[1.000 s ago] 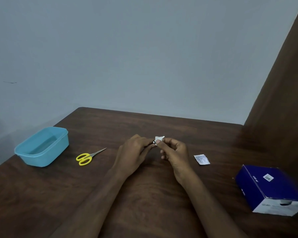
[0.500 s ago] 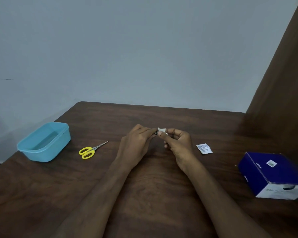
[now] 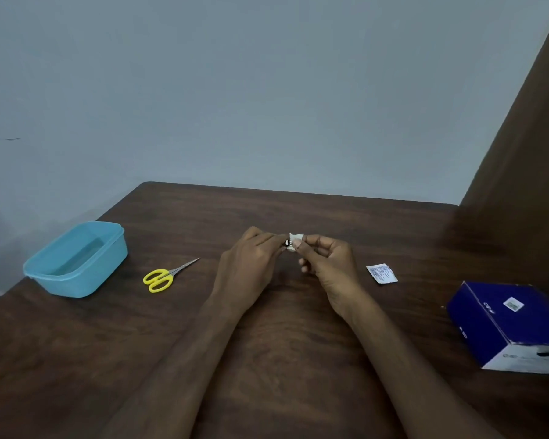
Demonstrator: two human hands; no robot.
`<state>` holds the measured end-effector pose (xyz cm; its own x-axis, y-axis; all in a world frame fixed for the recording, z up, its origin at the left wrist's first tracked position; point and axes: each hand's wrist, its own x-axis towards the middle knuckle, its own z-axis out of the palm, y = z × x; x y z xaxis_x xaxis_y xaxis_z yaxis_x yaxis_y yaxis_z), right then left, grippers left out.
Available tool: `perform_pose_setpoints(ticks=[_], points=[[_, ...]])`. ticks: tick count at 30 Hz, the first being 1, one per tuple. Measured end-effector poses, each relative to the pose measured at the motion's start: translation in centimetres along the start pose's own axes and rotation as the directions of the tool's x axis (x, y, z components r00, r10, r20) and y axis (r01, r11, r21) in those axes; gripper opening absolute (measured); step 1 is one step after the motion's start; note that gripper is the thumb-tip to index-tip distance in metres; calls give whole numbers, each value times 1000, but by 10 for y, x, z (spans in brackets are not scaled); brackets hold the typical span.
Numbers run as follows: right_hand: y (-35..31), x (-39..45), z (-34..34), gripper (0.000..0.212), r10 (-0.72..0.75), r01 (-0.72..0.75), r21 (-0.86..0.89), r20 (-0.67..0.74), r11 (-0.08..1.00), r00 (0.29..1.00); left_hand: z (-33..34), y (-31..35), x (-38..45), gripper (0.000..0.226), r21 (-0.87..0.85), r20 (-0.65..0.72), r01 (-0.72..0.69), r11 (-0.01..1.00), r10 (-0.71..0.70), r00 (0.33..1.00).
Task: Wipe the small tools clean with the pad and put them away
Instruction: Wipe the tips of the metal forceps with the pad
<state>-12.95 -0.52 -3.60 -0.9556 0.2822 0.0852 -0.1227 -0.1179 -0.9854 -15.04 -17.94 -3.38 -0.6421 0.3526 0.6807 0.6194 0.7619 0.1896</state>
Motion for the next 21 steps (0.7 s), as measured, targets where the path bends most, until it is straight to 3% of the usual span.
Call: perform_pose_setpoints(ticks=[2, 7, 13, 15, 21], points=[[-1, 1, 1, 6, -6, 6, -7, 15, 1000, 1000, 0, -1, -1, 23, -2, 2, 3, 1000, -3, 1000], [2, 5, -2, 20, -69, 60, -64, -161, 996, 985, 0, 0, 1, 19, 17, 5, 37, 999, -37, 999], [-3, 11, -5, 13, -39, 101, 237, -255, 966, 966, 5, -4, 5, 18, 21, 19, 131, 991, -132, 991], [-4, 12, -6, 13, -75, 135, 241, -243, 961, 967, 5, -6, 5, 19, 16, 24, 144, 989, -144, 989], [5, 5, 2, 6, -87, 87, -6, -29, 996, 996, 4, -1, 3, 26, -7, 11, 69, 998, -69, 998]])
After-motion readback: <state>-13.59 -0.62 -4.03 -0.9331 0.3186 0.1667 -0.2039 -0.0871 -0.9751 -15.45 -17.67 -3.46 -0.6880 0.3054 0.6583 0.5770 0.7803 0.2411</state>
